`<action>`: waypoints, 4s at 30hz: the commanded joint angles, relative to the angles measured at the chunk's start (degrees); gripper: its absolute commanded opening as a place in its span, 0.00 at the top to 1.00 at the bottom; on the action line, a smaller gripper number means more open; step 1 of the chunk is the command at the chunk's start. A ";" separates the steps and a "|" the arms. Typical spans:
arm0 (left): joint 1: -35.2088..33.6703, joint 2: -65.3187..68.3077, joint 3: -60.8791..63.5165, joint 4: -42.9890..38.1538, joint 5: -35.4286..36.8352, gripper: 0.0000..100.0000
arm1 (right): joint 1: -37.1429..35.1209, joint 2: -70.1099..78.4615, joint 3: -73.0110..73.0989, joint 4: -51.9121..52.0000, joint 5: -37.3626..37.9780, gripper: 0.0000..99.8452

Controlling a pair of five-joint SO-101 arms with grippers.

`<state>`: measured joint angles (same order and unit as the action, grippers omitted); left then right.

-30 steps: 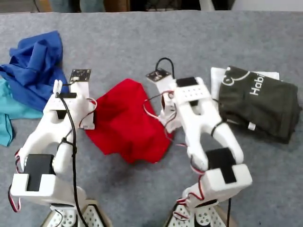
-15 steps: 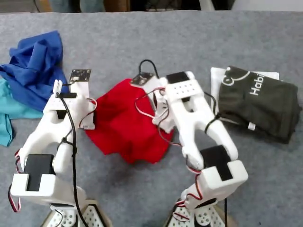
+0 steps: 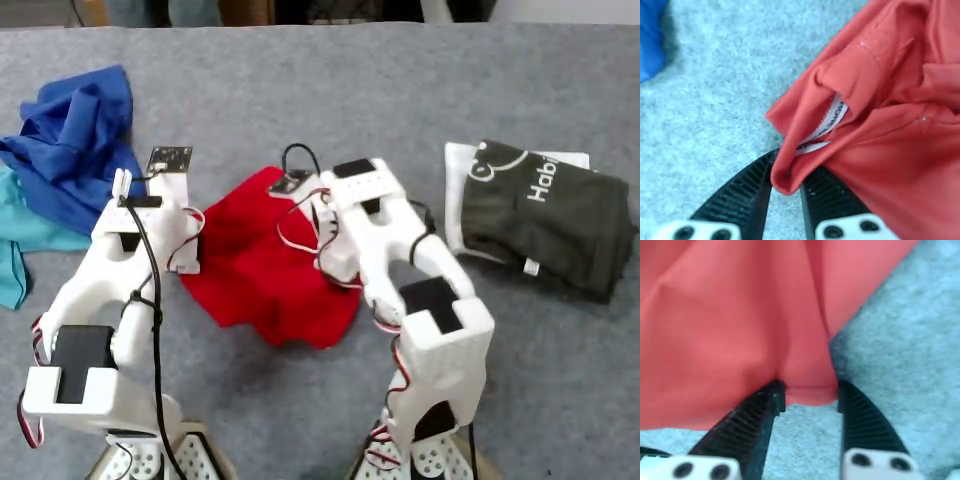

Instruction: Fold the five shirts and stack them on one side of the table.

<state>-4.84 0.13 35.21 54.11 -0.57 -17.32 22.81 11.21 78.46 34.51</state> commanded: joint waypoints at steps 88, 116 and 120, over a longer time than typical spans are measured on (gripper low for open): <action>44.79 2.81 -10.68 -6.86 7.03 0.95 | 45.01 -4.35 -19.30 -49.93 -46.24 0.99; 1.54 3.34 -12.35 5.10 -33.76 0.79 | 20.75 15.16 -30.46 -39.74 -45.98 0.99; 0.84 2.46 -18.59 9.32 -28.13 0.75 | 21.27 16.40 -32.04 -39.82 -45.98 0.99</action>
<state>-3.25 4.00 23.08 60.44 -32.92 2.90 39.25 -17.27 39.87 -11.47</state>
